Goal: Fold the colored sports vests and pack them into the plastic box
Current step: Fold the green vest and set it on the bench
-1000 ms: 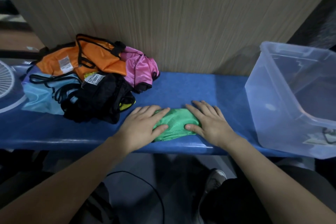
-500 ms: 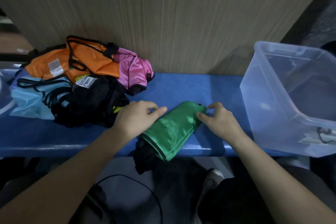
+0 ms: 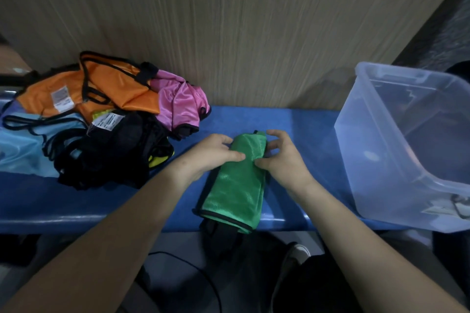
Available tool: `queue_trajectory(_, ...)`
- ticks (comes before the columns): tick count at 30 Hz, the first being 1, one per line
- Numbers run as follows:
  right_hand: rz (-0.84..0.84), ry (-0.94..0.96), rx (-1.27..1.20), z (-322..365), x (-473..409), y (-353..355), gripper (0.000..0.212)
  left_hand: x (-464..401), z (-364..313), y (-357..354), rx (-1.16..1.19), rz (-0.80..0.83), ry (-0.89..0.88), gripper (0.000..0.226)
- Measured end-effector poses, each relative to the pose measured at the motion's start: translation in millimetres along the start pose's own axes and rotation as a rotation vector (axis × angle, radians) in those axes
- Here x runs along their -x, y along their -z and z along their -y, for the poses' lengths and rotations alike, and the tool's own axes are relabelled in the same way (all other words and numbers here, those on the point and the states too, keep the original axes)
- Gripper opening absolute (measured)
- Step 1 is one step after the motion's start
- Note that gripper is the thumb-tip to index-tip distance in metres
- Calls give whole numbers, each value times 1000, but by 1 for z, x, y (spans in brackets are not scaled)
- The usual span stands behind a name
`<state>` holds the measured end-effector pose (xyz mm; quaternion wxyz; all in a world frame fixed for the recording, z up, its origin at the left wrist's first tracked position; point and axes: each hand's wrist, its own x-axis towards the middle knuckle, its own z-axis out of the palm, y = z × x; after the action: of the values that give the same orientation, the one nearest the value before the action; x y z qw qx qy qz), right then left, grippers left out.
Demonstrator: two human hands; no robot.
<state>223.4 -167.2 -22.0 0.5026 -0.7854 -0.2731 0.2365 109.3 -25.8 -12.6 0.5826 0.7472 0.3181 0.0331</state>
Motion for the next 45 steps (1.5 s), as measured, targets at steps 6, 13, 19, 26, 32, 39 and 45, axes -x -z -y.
queue_trajectory(6, 70, -230, -143, 8, -24, 11, 68, -16, 0, 5, 128, -40, -33, 49)
queue_trajectory(13, 179, -312, -69, 11, -40, 21, 25, -29, -2, 7, 202, -115, -114, 51)
queue_trajectory(19, 166, -259, -169, 9, -39, 11, 18, -31, 2, 15, 127, -77, -79, 48)
queue_trajectory(26, 161, -207, -182, 11, -36, 1, 30, -26, 12, 30, -20, 3, -42, 58)
queue_trajectory(32, 209, -145, -252, 8, -34, 0, 31, -20, 16, 32, -55, 30, -58, 18)
queue_trajectory(39, 195, -79, -264, 7, -29, 1, 29, -8, 18, 33, -14, 20, -144, 26)
queue_trajectory(45, 190, -6, -168, 2, -25, 5, 26, -1, 24, 34, 44, -3, -176, 22)
